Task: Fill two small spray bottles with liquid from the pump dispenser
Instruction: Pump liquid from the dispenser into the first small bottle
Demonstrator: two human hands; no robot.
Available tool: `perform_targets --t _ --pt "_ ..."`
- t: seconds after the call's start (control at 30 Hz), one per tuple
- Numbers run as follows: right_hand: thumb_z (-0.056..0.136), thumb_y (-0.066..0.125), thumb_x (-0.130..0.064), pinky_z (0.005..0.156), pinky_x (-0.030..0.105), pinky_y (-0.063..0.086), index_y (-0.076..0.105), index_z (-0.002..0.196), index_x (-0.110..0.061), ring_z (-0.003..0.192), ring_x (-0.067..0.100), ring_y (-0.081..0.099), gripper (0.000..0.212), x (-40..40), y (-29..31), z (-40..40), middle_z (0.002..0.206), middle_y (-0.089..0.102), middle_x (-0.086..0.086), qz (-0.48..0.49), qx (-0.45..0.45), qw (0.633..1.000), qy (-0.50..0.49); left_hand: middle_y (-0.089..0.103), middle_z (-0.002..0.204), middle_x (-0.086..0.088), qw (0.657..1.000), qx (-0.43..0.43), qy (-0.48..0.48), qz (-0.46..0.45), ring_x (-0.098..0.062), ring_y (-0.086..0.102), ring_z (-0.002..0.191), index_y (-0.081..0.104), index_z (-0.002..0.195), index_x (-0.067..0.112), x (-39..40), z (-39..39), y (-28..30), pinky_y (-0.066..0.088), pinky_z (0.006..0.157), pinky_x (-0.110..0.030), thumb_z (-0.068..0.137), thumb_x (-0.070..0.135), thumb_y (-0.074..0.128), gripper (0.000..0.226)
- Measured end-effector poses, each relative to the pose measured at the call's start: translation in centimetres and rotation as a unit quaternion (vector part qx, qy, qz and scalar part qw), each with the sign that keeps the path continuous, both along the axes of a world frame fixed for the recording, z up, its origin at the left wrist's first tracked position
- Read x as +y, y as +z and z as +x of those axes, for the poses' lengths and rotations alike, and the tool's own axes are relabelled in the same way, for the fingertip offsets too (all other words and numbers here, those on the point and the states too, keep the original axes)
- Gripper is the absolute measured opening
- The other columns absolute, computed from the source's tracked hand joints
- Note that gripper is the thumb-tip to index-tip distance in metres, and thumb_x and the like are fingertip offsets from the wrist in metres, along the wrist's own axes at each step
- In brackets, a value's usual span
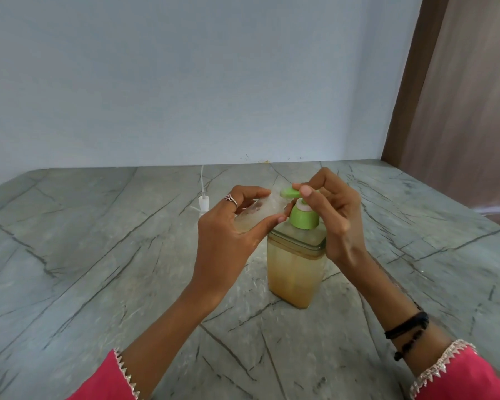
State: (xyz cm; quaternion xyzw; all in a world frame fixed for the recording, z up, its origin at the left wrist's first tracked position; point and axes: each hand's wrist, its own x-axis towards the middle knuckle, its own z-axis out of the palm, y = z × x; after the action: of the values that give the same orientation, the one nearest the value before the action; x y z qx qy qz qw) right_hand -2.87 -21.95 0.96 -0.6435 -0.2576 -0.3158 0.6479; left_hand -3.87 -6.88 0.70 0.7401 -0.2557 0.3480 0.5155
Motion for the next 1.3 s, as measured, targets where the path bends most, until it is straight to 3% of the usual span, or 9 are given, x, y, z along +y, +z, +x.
perform_targets --t 0.13,0.33,0.57,0.77,0.97,1.1,1.3 --pt "0.087 0.050 -0.031 0.065 0.039 0.053 0.062 0.096 -0.023 0.067 0.026 0.068 0.016 -0.3 -0.7 0.0 0.075 0.069 0.014 0.003 -0.014 1.000 0.018 0.062 0.091 0.023 1.000 -0.004 -0.004 -0.008 0.011 0.061 0.089 0.062 0.096 0.023 0.0 0.0 0.3 0.045 0.076 -0.003 0.067 0.033 0.073 0.032" --pt "0.089 0.048 -0.028 0.078 0.034 0.052 0.057 0.116 -0.023 0.081 0.021 0.068 0.029 -0.5 -1.5 0.1 0.083 0.071 0.004 -0.034 -0.019 0.998 0.044 0.061 0.092 0.024 1.000 -0.005 -0.003 -0.011 0.012 0.060 0.089 0.060 0.096 0.024 0.0 0.0 0.4 0.045 0.076 -0.005 0.068 0.033 0.072 0.032" --pt "0.088 0.050 -0.026 0.068 0.035 0.053 0.062 0.102 -0.020 0.069 0.027 0.067 0.019 -0.3 -1.2 0.3 0.073 0.068 0.014 0.014 -0.008 0.999 0.032 0.062 0.093 0.022 1.000 -0.001 -0.003 -0.012 0.011 0.061 0.090 0.061 0.097 0.023 -0.1 -0.1 0.3 0.045 0.076 -0.004 0.068 0.032 0.073 0.033" --pt "0.085 0.046 -0.033 0.063 0.032 0.053 0.062 0.087 -0.023 0.065 0.024 0.069 0.019 -0.2 -0.8 0.2 0.066 0.070 0.002 0.007 -0.007 1.000 -0.010 0.065 0.094 0.017 1.000 -0.002 -0.005 -0.006 0.001 0.063 0.093 0.063 0.097 0.021 -0.1 0.0 0.0 0.046 0.077 -0.005 0.067 0.029 0.076 0.033" --pt "0.088 0.043 -0.031 0.067 0.033 0.052 0.060 0.104 -0.017 0.070 0.024 0.067 0.027 -0.5 -1.3 0.3 0.074 0.069 0.009 -0.006 -0.031 0.999 0.027 0.062 0.092 0.023 1.000 -0.005 -0.002 -0.009 0.009 0.061 0.090 0.062 0.097 0.023 -0.1 -0.1 0.3 0.045 0.076 -0.004 0.067 0.033 0.073 0.033" --pt "0.089 0.044 -0.030 0.073 0.041 0.052 0.056 0.116 -0.018 0.077 0.028 0.066 0.032 -0.7 -1.7 0.3 0.080 0.068 0.008 -0.035 -0.031 0.998 0.050 0.061 0.093 0.024 1.000 -0.008 0.002 -0.004 0.013 0.060 0.090 0.060 0.098 0.024 -0.1 -0.1 0.4 0.043 0.075 -0.002 0.068 0.034 0.072 0.034" --pt "0.087 0.052 -0.028 0.068 0.046 0.052 0.059 0.107 -0.021 0.071 0.028 0.068 0.022 -0.4 -1.3 0.0 0.074 0.069 0.009 -0.012 -0.014 1.000 0.025 0.060 0.093 0.024 1.000 -0.007 0.002 -0.004 0.014 0.059 0.090 0.060 0.099 0.024 -0.1 0.0 0.3 0.043 0.075 -0.002 0.069 0.033 0.072 0.034"
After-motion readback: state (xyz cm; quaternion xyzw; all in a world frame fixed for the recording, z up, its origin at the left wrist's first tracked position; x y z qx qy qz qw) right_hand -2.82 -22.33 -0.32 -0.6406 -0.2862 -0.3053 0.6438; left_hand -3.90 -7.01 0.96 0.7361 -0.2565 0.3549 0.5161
